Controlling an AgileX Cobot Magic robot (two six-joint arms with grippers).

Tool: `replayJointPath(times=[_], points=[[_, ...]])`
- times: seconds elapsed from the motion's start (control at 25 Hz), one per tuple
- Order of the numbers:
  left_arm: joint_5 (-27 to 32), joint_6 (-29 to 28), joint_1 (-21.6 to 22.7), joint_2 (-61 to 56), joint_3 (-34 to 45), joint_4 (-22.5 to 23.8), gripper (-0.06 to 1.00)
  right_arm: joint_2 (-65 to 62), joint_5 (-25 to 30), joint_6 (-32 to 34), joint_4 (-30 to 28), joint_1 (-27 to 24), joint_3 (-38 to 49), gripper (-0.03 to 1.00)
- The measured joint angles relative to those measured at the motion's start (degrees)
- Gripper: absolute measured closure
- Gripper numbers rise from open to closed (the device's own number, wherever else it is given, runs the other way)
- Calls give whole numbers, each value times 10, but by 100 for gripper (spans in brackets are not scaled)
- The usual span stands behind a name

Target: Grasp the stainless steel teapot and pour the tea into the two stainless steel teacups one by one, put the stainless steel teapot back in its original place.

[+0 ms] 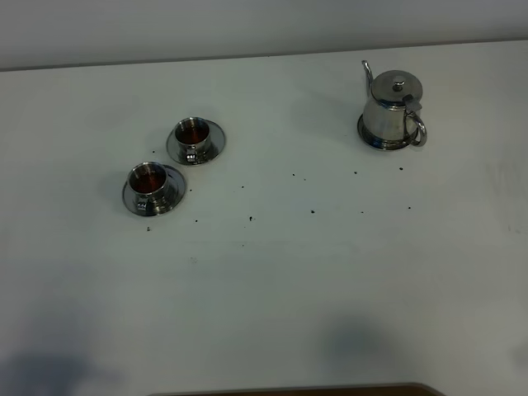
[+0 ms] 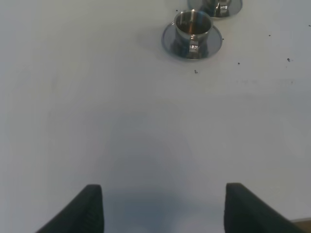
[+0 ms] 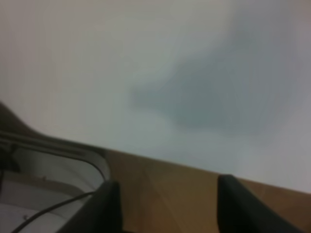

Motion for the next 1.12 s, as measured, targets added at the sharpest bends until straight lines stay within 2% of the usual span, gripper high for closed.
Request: replayJointPath(times=[0.24, 0.56, 0.68, 0.96, 1.12], points=[[0, 0, 0, 0, 0, 0, 36, -105, 3, -1, 11, 0, 10, 53], [0, 0, 0, 0, 0, 0, 36, -170, 3, 0, 10, -7, 10, 53], [0, 0, 0, 0, 0, 0, 36, -199, 3, 0, 9, -42, 10, 54], [0, 0, 0, 0, 0, 0, 36, -284, 3, -6, 11, -170, 10, 54], [0, 0, 0, 0, 0, 0, 36, -337, 4, -6, 12, -200, 10, 54]])
